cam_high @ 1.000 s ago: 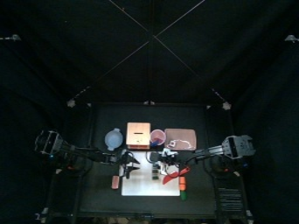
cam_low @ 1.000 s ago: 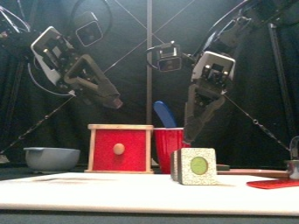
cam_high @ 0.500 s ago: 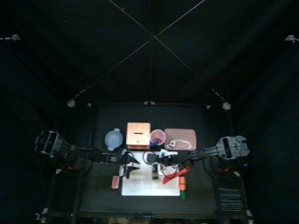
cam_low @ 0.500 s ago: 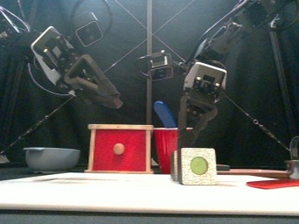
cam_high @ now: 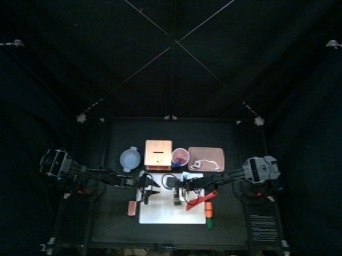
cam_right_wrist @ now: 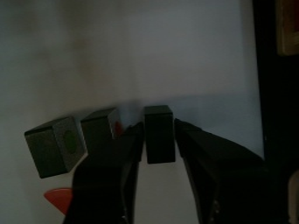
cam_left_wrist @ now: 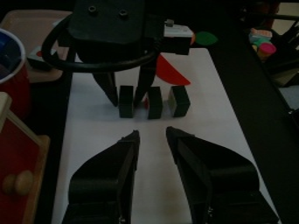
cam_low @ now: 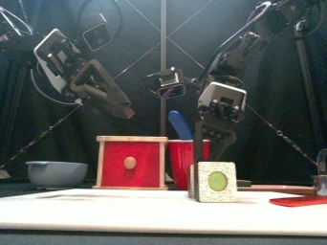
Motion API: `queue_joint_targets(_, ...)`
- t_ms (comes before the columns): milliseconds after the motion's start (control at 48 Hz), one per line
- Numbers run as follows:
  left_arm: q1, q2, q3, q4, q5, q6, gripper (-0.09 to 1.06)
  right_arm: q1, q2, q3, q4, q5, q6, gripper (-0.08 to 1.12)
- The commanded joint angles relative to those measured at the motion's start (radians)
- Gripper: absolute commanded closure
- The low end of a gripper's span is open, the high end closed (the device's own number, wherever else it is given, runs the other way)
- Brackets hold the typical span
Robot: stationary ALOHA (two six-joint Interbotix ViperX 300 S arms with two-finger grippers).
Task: Place sushi on board then cut the sushi with the knife then place the pieces on the plate
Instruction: Place the 4 sushi pieces on the plate
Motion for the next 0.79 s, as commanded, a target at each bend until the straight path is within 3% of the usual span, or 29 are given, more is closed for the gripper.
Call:
queue_joint_targets(21,0.002,-0.015,-0.011,0.000,-0.009,0.000,0.24,-0.003,-0.031,-0.020,-0.002,0.008,0.002,0.48)
queue_joint_targets(104,0.002,-0.015,-0.011,-0.002,-0.009,0.000,0.24,-0.006,-0.044,-0.015,-0.002,0.029,0.003,0.54)
queue_joint_targets(479,0.002,-0.015,-0.011,0.000,-0.009,0.002,0.24,-0.051,-0.258,0.095,0.008,0.146,0.014,0.54)
queue_joint_targets(792,0.006,-0.015,-0.011,0.000,-0.009,0.002,0.24,-0.210,-0.476,0.238,0.000,0.239,0.008,0.54)
